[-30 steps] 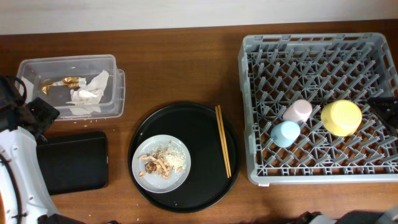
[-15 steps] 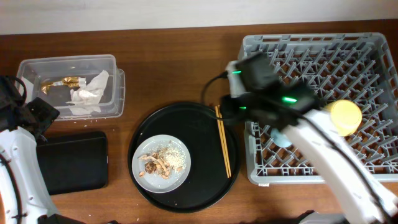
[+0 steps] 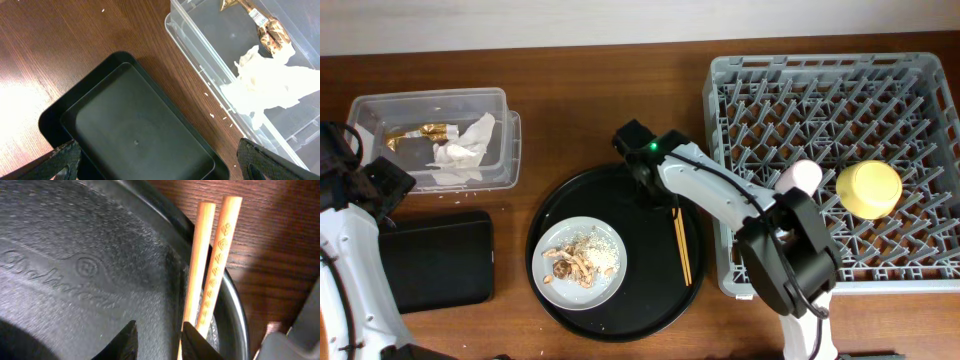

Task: Sort waste into correct bins and load items into the dishwasher rack
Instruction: 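Reach the right gripper to the chopsticks on the black tray and grasp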

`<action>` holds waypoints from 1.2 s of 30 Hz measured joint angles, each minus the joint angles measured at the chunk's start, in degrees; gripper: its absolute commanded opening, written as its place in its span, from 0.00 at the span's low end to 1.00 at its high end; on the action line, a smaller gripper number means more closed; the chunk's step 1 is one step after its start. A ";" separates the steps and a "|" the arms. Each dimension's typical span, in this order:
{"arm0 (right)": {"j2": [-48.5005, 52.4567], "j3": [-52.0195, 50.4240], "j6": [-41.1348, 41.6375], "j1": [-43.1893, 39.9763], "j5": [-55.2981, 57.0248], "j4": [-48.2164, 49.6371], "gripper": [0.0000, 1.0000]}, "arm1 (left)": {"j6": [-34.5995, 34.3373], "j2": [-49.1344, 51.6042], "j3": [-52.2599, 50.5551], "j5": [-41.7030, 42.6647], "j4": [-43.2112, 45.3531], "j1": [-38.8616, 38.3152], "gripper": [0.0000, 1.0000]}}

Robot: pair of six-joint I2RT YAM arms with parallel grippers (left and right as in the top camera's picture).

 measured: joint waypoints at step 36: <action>0.31 -0.07 0.24 0.00 4.13 -1.70 0.26 | 0.00 0.00 0.00 0.00 0.00 0.00 0.99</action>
